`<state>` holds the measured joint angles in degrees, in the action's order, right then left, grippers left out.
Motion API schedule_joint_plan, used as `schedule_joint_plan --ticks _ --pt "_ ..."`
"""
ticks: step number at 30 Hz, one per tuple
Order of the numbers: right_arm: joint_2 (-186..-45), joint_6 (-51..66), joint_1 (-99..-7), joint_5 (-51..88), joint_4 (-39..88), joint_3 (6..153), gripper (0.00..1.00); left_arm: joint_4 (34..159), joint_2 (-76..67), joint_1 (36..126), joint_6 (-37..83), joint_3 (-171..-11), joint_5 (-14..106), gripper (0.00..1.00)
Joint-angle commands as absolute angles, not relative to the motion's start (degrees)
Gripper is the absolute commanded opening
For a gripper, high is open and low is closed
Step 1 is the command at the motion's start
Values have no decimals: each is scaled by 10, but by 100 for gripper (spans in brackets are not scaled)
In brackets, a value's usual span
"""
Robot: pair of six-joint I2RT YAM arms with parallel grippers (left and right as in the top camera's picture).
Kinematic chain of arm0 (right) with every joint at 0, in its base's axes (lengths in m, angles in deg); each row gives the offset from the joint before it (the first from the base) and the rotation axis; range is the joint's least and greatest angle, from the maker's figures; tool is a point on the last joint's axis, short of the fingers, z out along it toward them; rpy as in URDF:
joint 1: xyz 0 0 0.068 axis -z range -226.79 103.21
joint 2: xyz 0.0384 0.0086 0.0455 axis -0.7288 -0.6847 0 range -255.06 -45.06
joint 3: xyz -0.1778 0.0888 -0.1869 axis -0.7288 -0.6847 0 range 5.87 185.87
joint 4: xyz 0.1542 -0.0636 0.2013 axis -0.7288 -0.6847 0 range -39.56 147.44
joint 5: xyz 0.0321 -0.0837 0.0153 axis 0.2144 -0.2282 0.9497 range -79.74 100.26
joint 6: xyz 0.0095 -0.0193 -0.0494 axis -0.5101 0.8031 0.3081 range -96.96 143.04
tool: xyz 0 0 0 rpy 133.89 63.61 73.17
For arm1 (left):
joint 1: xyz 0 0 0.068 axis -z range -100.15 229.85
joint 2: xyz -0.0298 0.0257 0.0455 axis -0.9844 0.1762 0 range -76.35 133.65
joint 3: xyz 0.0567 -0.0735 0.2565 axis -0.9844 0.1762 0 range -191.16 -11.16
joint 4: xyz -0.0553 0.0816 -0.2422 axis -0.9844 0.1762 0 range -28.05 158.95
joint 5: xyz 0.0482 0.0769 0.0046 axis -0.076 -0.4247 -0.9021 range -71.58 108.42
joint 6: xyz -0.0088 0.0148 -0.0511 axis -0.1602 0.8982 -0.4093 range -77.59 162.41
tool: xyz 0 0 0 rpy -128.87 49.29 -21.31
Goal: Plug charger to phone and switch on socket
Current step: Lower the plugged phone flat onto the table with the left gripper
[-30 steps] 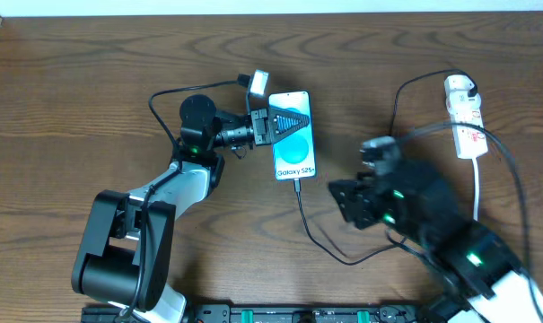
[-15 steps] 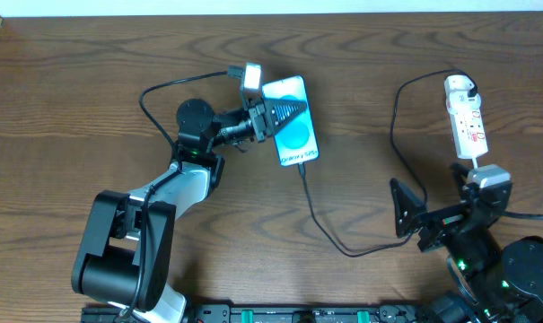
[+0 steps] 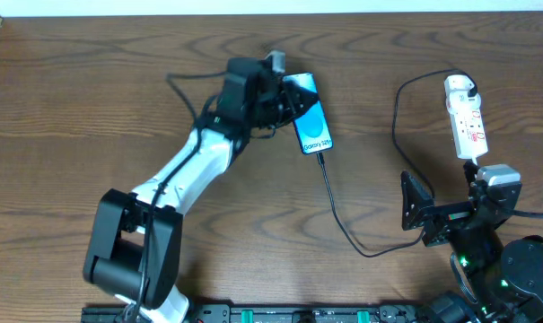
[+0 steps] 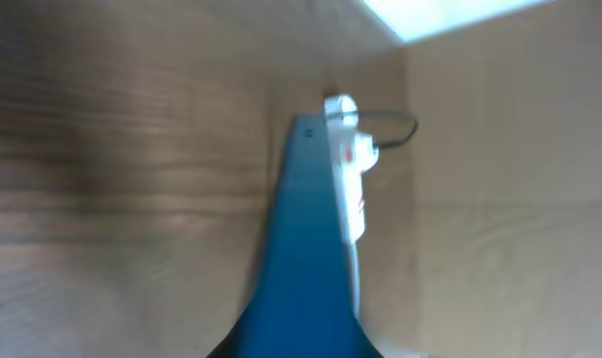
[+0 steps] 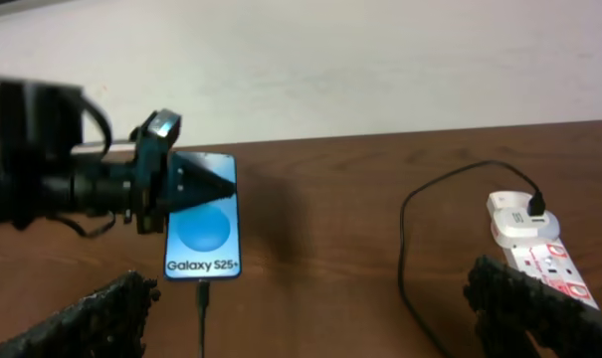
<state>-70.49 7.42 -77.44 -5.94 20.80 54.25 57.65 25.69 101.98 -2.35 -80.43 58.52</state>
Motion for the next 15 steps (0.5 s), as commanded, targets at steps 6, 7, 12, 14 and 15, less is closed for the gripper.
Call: schedule_joint_plan --ticks 6,7,12,14,15 --pt "-706 62 -771 -69 201 547 99 619 385 1019 94 -916 783 8" --pt "-706 56 -771 -69 199 547 99 619 401 1019 94 -916 785 7" --pt "-706 48 -771 -68 163 547 99 615 463 1020 100 -916 786 8" --pt "-706 46 -771 -68 154 547 99 618 475 1020 114 -916 786 8" --pt "-706 46 -771 -68 153 547 99 618 480 1021 114 -916 786 8"
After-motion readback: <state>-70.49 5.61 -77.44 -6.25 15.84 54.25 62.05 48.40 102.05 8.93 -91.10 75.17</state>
